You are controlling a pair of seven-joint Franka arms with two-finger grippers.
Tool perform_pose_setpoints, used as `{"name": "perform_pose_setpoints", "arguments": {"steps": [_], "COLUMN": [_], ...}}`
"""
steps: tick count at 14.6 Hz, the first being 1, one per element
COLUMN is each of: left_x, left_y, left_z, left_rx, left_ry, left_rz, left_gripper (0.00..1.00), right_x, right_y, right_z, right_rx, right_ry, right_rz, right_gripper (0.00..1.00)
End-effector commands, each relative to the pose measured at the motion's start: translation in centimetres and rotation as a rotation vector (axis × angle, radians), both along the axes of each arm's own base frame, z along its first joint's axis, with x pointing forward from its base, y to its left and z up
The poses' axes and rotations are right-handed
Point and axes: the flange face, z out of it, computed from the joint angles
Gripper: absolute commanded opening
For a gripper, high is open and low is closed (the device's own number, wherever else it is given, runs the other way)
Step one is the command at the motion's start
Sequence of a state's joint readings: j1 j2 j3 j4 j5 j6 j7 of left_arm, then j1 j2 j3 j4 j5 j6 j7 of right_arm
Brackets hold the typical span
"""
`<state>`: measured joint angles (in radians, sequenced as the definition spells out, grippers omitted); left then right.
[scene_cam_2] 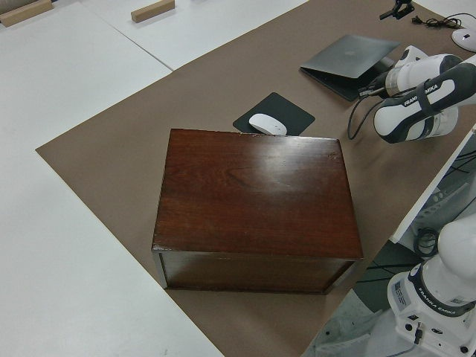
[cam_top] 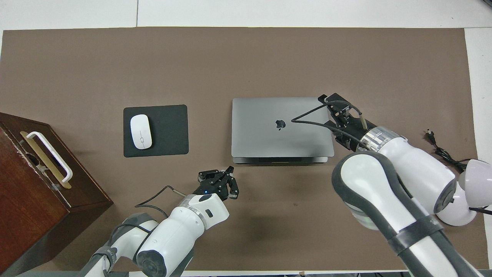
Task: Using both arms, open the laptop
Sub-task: 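Press the left gripper on the laptop base while the right gripper reaches the lid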
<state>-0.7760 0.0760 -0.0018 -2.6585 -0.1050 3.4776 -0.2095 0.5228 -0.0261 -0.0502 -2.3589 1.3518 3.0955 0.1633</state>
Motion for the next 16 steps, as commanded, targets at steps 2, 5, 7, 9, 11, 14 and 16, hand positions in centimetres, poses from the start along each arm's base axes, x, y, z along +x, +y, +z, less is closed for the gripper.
{"name": "perform_pose_setpoints", "arguments": {"steps": [2, 5, 7, 9, 11, 14, 16], "left_x": [1.8, 3.2, 3.7, 4.1, 4.3, 4.7, 5.2], "left_y": [-1.6, -1.9, -2.2, -2.4, -2.2, -1.8, -1.8], "left_z": [-1.1, -2.0, -2.6, -2.7, -2.8, -2.7, -2.4], "left_rx": [-0.008, -0.002, 0.002, 0.0, 0.001, 0.001, -0.004], "left_ry": [-0.012, -0.011, -0.006, -0.009, -0.008, -0.01, -0.017], "left_rz": [0.013, 0.026, 0.03, 0.033, 0.039, 0.047, 0.053], "left_gripper": [0.0, 0.0, 0.0, 0.0, 0.0, 0.0, 0.0], "right_x": [-4.5, -6.3, -7.9, -8.9, -9.9, -10.7, -11.5], "right_y": [3.3, 3.6, 4.5, 4.8, 5.5, 6.2, 7.2], "right_z": [-0.2, -1.0, -1.2, -1.4, -1.8, -1.9, -2.2], "right_rx": [0.035, 0.164, 0.197, 0.222, 0.224, 0.203, 0.208], "right_ry": [0.003, 0.082, 0.114, 0.14, 0.161, 0.161, 0.178], "right_rz": [-0.056, -0.193, -0.257, -0.306, -0.326, -0.321, -0.313], "right_gripper": [1.0, 1.0, 1.0, 1.0, 1.0, 1.0, 1.0]}}
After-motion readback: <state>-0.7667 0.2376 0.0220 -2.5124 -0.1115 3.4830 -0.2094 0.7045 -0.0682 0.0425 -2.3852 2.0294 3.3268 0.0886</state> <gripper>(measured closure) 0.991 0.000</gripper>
